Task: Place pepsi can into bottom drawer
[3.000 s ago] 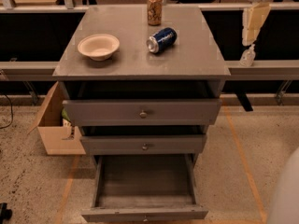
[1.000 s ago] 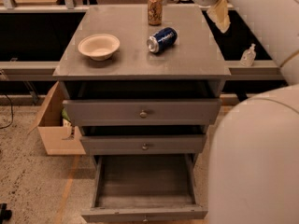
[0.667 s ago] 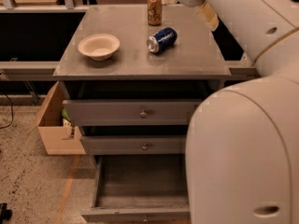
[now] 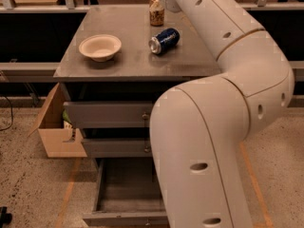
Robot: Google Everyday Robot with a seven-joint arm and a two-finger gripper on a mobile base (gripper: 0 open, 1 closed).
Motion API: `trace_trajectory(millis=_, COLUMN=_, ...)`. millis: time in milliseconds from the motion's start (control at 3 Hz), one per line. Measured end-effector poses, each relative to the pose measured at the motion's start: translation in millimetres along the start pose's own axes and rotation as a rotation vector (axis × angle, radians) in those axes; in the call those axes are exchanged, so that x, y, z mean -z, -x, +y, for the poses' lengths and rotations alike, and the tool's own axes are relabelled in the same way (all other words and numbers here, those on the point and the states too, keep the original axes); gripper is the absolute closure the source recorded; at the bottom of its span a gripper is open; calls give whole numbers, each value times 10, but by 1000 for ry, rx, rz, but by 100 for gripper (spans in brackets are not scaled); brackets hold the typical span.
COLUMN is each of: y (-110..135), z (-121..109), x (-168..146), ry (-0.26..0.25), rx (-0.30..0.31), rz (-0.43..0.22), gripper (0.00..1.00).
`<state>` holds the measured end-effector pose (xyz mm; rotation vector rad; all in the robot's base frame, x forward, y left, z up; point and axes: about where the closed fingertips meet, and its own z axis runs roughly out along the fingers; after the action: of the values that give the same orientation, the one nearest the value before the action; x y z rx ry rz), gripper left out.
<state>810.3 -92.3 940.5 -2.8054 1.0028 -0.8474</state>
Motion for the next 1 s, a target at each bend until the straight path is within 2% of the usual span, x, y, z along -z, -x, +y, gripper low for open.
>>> trace_trajectory(millis=667, y=274, z=-236, x=-467, ry=-14, rx=-110, rz=-125, gripper=0)
trace_trajectory(millis=1000, y=318, z=-238, x=-687, ry=8, rx=-128, rz=-129, gripper=0)
